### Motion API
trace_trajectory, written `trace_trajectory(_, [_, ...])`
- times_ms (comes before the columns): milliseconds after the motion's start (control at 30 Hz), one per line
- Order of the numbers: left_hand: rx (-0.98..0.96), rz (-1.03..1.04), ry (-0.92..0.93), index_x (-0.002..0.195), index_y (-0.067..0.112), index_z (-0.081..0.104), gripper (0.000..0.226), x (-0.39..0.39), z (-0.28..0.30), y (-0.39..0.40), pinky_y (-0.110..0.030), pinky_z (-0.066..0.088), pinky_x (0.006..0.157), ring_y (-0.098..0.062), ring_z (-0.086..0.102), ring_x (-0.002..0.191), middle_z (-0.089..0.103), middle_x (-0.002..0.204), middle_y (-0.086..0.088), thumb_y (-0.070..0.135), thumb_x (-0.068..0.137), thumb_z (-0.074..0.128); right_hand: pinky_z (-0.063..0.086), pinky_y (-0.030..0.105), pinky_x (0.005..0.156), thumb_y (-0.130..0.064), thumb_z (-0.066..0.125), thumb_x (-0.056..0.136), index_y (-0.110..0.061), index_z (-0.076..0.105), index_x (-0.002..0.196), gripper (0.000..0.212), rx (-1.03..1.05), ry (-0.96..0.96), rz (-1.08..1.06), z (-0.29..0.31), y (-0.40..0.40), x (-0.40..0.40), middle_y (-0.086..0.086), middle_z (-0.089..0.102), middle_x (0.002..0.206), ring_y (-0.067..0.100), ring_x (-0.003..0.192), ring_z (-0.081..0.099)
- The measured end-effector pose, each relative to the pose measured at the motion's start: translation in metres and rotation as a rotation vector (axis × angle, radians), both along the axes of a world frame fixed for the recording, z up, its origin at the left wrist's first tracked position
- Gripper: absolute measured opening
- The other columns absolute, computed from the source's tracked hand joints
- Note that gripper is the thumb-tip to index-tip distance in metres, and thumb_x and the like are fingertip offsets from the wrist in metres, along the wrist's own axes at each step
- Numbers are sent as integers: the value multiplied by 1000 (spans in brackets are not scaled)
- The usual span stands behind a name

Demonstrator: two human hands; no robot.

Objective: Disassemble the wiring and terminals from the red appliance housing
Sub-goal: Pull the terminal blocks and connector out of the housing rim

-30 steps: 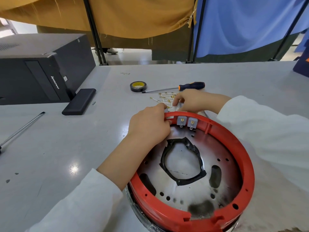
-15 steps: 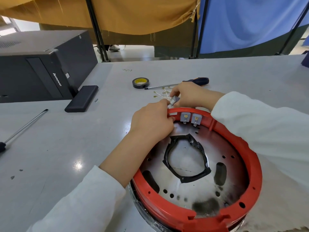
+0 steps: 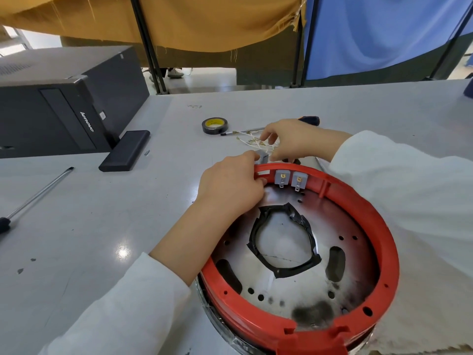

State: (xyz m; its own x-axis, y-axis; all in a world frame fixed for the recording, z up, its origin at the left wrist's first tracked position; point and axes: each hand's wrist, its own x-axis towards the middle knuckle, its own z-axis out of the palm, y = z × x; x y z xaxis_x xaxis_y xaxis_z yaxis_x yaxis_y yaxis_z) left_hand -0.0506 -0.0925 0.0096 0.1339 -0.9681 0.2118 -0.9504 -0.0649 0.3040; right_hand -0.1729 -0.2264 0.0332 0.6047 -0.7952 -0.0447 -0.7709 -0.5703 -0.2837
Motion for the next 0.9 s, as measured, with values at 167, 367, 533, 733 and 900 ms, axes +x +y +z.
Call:
trace_trajectory(167, [23,3,20,131,37,44,45,0,1,-1,-29,36,71,-25,60,102,65,114,3,42,87,53,44,18,37,-16,69,82,-6,61,113,34,50,151,-136,0,-1,-25,8,61,105,15,63,57])
trace_trajectory(367, [32,1,25,126,36,47,40,0,3,2,-29,36,70,-24,61,99,68,105,4,41,87,52,40,19,48,-6,64,83,-14,61,110,29,90,-23,-158,-14,-3,-20,2,59,91,16,67,58])
trace_trajectory(533, [37,2,17,128,37,47,41,0,3,2,-28,34,70,-24,60,102,66,110,3,40,87,53,44,20,54,-1,61,83,-14,61,114,33,45,-67,-126,-17,-4,-7,-1,57,93,18,81,59])
trace_trajectory(733, [54,-16,-9,120,33,55,31,0,5,1,-29,35,69,-26,58,99,63,112,-1,27,90,49,55,23,53,-3,58,88,-12,61,106,20,151,-261,-172,-3,8,-20,8,62,97,15,72,65])
trace_trajectory(900, [90,-6,-28,113,29,58,31,-3,10,7,-31,34,66,-28,56,91,63,106,-4,14,88,48,52,25,65,-37,55,94,-16,66,97,25,105,-287,-67,9,44,-32,-2,67,88,11,76,64])
